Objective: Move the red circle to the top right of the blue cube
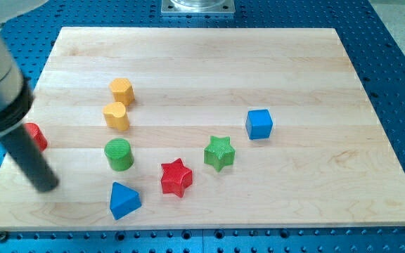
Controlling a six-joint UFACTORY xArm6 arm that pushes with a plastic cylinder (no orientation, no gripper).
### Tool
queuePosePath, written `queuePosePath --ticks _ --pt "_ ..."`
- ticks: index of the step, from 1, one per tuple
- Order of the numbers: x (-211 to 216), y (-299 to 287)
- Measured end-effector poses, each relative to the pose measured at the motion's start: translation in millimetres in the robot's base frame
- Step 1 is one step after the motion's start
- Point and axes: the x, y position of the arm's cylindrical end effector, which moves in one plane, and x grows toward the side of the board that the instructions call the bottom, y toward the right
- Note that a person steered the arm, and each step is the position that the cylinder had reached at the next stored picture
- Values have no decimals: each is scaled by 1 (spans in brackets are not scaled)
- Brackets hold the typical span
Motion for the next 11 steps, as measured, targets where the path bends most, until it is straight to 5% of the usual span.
queuePosePath --ticks 1,5,7,8,11 --pt "-18 -38" --pt "-218 9" --pt "-245 18" --pt "-245 107" --pt "-251 90"
